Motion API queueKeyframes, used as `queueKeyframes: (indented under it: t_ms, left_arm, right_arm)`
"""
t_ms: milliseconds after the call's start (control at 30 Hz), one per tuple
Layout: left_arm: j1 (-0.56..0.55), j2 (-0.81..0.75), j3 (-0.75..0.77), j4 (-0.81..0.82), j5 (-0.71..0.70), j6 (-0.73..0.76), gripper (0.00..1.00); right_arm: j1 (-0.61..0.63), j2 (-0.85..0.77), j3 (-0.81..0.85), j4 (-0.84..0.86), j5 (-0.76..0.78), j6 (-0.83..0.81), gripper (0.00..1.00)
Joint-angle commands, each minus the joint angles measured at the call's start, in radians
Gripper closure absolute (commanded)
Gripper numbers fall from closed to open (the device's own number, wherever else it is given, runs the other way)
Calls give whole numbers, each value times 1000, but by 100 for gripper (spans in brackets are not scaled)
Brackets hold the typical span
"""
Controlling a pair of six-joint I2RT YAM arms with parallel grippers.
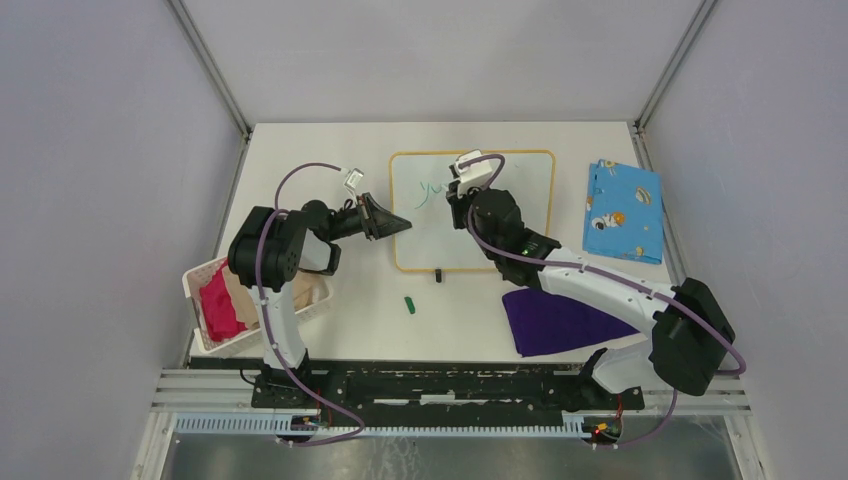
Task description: Write a sentence on the whiteboard
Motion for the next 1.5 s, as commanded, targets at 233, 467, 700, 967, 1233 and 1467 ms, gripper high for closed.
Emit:
queueKeyframes:
  t_ms: [233,467,700,967,1233,1467]
  left_arm:
    - [-4,-4,16,208,11,-23,72]
    - [-4,-2,18,209,11,-23,72]
    - [-4,-1,16,209,13,-23,72]
    - [-4,0,16,209,13,-24,72]
    - [-4,-2,16,210,12,-23,72]
    - [-4,-2,15,209,11,-23,71]
  right_arm:
    - [-10,32,83,13,-13,-14,100]
    - [-9,42,82,9,-42,-12,100]
    - [-8,37,56,9,-56,-8,100]
    - [-9,13,18,0,-54,-8,100]
    - [-8,-49,7,10,-81,6,100]
    - [-14,-87,20,16,-63,2,100]
